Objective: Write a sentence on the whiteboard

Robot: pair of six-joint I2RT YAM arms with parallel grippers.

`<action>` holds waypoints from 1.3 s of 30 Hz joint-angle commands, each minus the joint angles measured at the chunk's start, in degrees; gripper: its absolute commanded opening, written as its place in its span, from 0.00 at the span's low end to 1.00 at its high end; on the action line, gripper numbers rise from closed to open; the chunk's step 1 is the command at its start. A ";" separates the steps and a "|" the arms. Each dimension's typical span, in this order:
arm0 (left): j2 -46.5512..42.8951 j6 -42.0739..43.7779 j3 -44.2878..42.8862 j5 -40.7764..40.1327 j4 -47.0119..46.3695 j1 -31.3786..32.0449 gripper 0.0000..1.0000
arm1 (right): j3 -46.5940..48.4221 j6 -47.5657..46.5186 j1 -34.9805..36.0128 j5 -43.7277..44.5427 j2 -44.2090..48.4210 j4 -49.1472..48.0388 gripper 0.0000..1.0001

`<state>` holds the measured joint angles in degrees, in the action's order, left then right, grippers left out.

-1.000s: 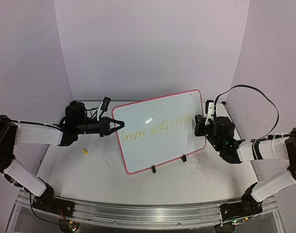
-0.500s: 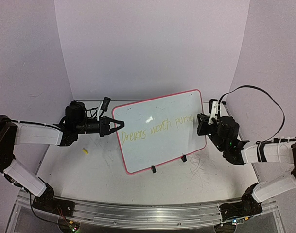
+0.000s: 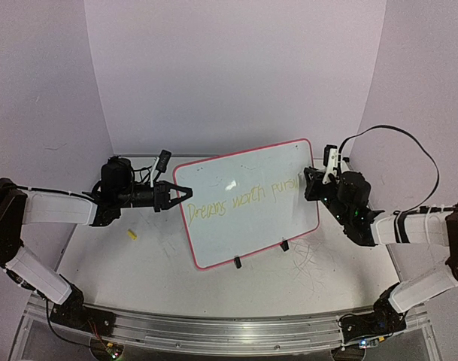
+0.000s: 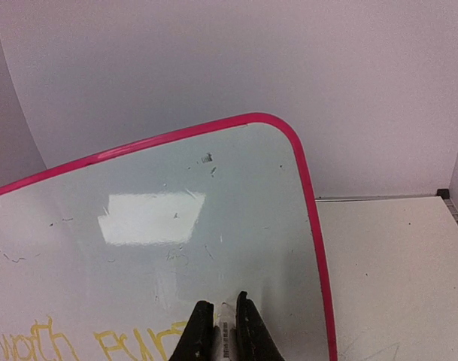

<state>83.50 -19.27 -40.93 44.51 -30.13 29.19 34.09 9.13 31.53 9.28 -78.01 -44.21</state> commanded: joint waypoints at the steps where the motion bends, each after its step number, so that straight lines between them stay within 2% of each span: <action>1: 0.07 6.35 0.08 -4.29 4.48 -0.89 0.00 | 2.80 0.18 -0.21 -1.22 -1.09 -3.55 0.00; 10: -0.21 6.28 0.06 -4.34 4.47 -0.89 0.00 | 3.33 0.02 -0.22 3.23 -2.52 -1.40 0.00; 21: -0.10 6.16 -0.26 -4.35 4.47 -0.89 0.00 | -0.03 1.40 -0.23 0.43 4.08 -1.22 0.00; 39: -0.23 6.26 -0.29 -4.37 4.59 -0.89 0.00 | 1.03 0.30 -0.23 1.47 -0.12 -1.14 0.00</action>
<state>83.40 -19.22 -40.93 44.51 -30.00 29.19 34.24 9.92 31.53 10.20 -77.49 -43.24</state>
